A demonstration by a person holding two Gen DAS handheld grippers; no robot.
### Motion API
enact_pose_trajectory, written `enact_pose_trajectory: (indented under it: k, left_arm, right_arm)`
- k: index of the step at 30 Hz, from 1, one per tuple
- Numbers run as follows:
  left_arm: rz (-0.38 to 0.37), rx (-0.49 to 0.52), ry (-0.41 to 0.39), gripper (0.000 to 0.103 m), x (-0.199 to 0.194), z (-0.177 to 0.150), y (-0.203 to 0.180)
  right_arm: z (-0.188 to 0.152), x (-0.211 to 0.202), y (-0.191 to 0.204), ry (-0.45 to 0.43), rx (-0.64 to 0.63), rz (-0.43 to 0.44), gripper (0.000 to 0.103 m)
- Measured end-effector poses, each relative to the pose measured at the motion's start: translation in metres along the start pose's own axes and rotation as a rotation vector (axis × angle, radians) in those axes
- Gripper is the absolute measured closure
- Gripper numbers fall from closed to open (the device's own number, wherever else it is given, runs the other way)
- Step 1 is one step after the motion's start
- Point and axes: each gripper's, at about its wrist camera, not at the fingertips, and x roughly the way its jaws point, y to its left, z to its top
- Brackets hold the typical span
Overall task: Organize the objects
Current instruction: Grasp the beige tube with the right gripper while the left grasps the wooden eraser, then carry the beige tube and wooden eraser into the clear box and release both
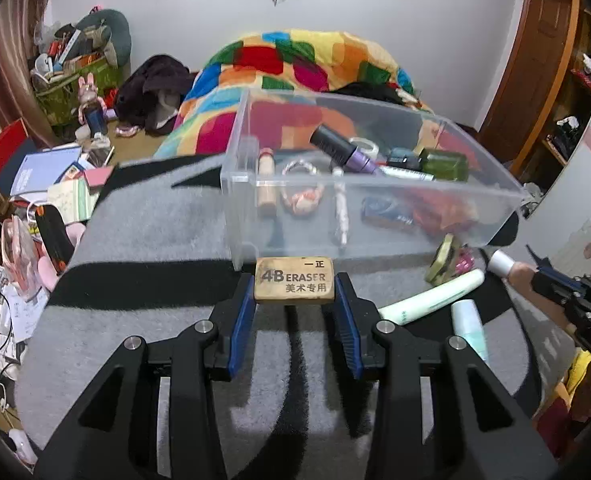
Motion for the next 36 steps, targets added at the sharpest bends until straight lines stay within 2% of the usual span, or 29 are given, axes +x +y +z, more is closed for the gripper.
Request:
enact_pose_trajectory:
  k: [3, 5, 7, 9, 15, 17, 20, 21, 22, 23, 36]
  left_arm:
    - [-0.004, 0.006, -0.028, 0.064, -0.010, 0.006, -0.002]
    - [-0.007, 0.007, -0.048, 0.064, -0.016, 0.010, -0.002]
    - [-0.012, 0.004, -0.063, 0.064, -0.020, 0.014, -0.002]
    - [-0.018, 0.002, -0.074, 0.064, -0.023, 0.018, -0.003]
    - [-0.025, -0.003, -0.088, 0.064, -0.021, 0.024, -0.005]
    - [-0.027, -0.006, -0.095, 0.064, -0.021, 0.026, -0.006]
    - [-0.028, -0.010, -0.109, 0.064, -0.022, 0.030, -0.007]
    - [-0.029, -0.012, -0.113, 0.064, -0.022, 0.031, -0.007]
    - [-0.029, -0.015, -0.118, 0.064, -0.023, 0.033, -0.007]
    - [-0.032, -0.018, -0.122, 0.064, -0.023, 0.034, -0.007]
    - [-0.045, -0.031, -0.158, 0.064, -0.024, 0.059, -0.009]
  right_arm:
    - [0.002, 0.006, 0.001, 0.033, -0.011, -0.002, 0.095]
    - [0.003, 0.017, -0.004, 0.095, 0.007, 0.029, 0.095]
    - [0.005, 0.028, -0.008, 0.146, 0.015, 0.018, 0.090]
    - [0.005, 0.035, -0.009, 0.163, 0.011, 0.003, 0.077]
    - [0.011, 0.047, -0.011, 0.169, -0.010, -0.008, 0.077]
    - [0.013, 0.050, -0.012, 0.161, -0.004, -0.007, 0.086]
    - [0.014, 0.044, -0.011, 0.124, -0.006, -0.006, 0.086]
    - [0.015, 0.041, -0.010, 0.109, -0.011, -0.007, 0.089]
    - [0.015, 0.038, -0.008, 0.101, -0.015, -0.005, 0.096]
    - [0.015, 0.034, -0.007, 0.094, -0.020, -0.001, 0.097]
    - [0.041, -0.010, 0.008, -0.047, -0.055, 0.039, 0.097]
